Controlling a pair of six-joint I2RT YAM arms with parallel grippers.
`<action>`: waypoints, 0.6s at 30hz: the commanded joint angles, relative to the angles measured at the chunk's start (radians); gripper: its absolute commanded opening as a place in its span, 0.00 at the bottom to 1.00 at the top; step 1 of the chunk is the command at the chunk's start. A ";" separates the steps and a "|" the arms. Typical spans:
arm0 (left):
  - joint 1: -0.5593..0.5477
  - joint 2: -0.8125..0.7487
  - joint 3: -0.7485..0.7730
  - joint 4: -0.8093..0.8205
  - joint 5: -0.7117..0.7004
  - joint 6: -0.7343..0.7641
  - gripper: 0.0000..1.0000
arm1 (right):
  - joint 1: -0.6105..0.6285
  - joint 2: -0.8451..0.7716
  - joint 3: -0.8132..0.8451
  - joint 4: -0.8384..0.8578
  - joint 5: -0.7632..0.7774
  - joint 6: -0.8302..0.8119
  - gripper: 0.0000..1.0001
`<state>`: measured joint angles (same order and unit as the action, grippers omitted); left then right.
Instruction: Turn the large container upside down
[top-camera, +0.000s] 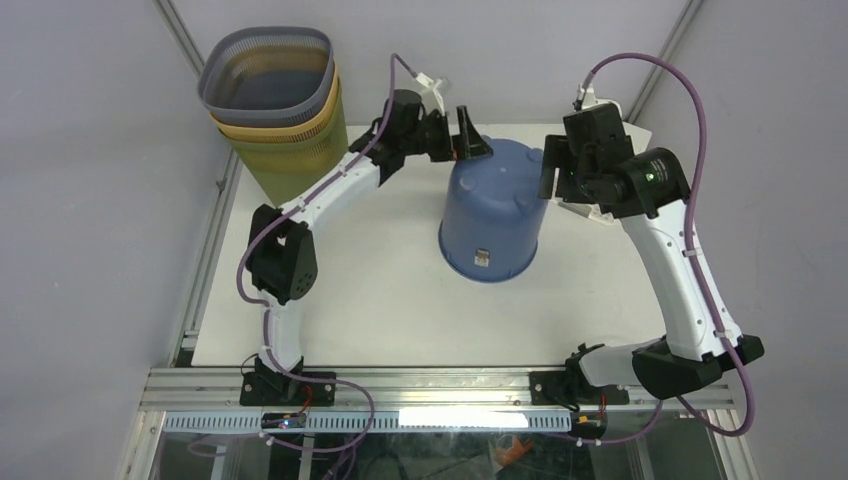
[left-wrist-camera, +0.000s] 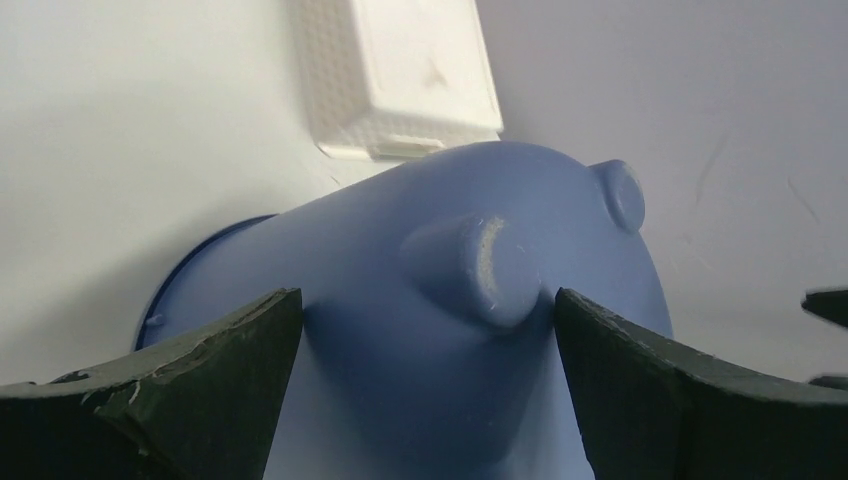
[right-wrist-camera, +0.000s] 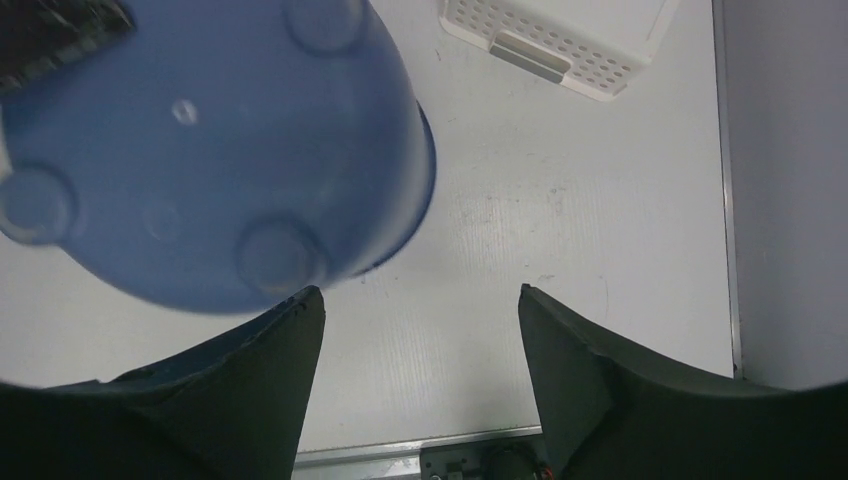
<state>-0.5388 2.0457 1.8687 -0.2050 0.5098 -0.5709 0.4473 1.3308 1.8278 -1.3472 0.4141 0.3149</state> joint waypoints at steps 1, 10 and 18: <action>-0.154 -0.112 -0.134 -0.009 -0.142 -0.085 0.99 | -0.023 -0.017 0.109 -0.004 -0.059 -0.002 0.75; -0.210 -0.169 -0.079 -0.016 -0.197 -0.145 0.99 | -0.025 -0.071 0.191 0.054 -0.311 -0.067 0.74; -0.073 -0.317 0.139 -0.270 -0.268 -0.016 0.99 | -0.023 -0.183 0.001 0.163 -0.713 -0.114 0.75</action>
<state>-0.6773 1.9137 1.8824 -0.3786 0.3119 -0.6605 0.4252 1.1889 1.9133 -1.2667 -0.0391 0.2474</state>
